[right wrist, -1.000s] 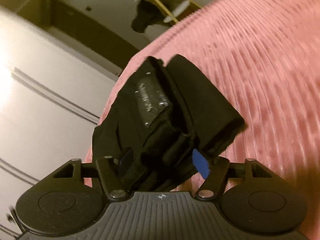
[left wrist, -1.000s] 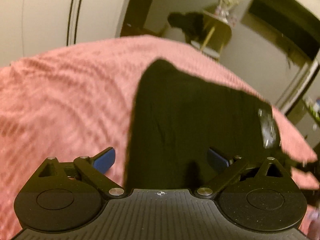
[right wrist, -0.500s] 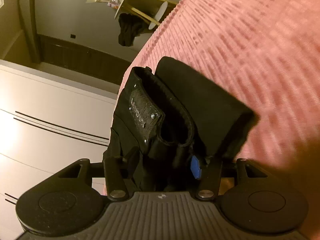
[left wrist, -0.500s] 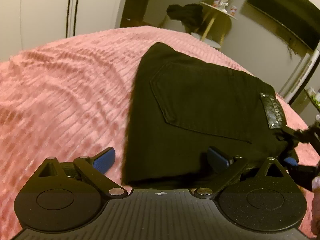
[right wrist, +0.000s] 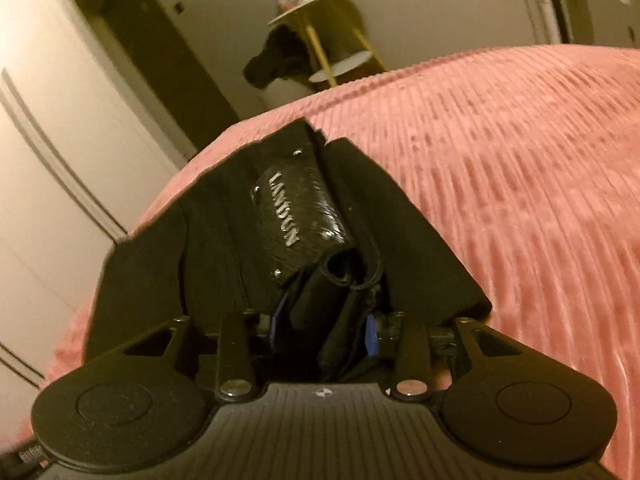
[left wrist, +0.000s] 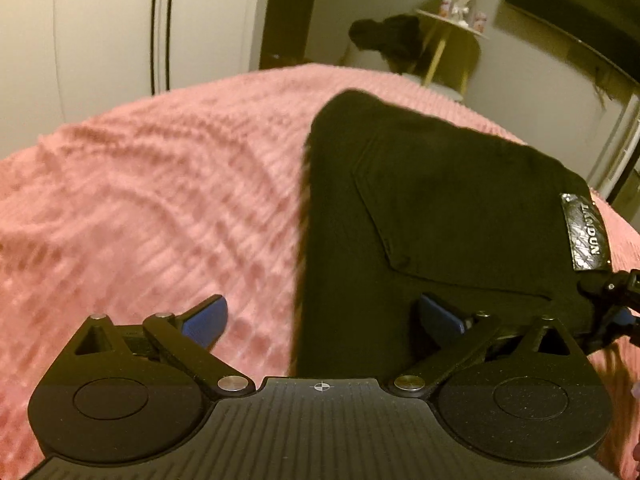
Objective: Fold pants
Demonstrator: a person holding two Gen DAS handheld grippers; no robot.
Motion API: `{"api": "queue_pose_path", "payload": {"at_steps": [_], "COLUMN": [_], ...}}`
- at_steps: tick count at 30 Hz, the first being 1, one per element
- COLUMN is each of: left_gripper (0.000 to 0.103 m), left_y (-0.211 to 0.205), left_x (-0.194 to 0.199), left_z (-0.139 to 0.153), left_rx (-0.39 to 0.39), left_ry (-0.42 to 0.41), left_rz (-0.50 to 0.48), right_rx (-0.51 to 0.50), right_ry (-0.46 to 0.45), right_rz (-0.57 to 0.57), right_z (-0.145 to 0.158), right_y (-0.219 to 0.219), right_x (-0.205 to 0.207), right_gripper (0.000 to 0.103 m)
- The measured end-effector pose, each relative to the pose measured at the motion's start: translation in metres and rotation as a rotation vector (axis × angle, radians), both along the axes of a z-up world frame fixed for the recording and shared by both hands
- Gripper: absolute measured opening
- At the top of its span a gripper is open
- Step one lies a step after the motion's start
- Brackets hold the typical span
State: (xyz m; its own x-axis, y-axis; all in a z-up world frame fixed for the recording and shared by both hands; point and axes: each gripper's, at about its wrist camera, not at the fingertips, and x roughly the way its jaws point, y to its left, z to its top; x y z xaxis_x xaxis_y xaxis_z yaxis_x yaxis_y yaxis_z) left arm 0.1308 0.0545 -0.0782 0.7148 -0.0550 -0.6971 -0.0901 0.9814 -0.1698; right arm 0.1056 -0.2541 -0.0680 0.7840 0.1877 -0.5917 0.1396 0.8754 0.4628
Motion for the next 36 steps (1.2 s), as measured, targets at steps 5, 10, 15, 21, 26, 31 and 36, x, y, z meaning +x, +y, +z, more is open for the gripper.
{"api": "queue_pose_path", "payload": {"at_steps": [5, 10, 15, 21, 26, 31, 36], "left_gripper": [0.103, 0.103, 0.103, 0.103, 0.103, 0.103, 0.103], "left_y": [0.002, -0.005, -0.013, -0.012, -0.014, -0.030, -0.046], "left_x": [-0.002, -0.008, -0.015, -0.022, -0.036, -0.056, -0.078], "left_z": [0.001, 0.008, 0.012, 0.013, 0.018, 0.020, 0.031], "left_rx": [-0.003, 0.032, 0.069, 0.063, 0.063, 0.095, 0.116], "left_ry": [0.000, 0.002, -0.006, -0.003, -0.006, 0.026, -0.015], "left_rz": [0.010, -0.013, -0.039, -0.024, -0.023, -0.076, -0.115], "right_rx": [0.018, -0.192, -0.421, -0.539, -0.506, -0.375, -0.441], "right_ry": [-0.007, -0.134, -0.096, -0.048, -0.046, 0.042, 0.002], "right_rz": [-0.027, -0.012, 0.047, 0.062, 0.058, 0.100, 0.207], "right_z": [0.021, 0.046, 0.031, 0.018, 0.030, 0.034, 0.051], "right_y": [-0.004, 0.023, 0.051, 0.058, 0.059, 0.054, 0.079], "right_x": [-0.020, -0.050, -0.043, -0.038, -0.052, -0.067, -0.100], "right_gripper": [0.056, 0.056, 0.058, 0.072, 0.075, 0.093, 0.099]}}
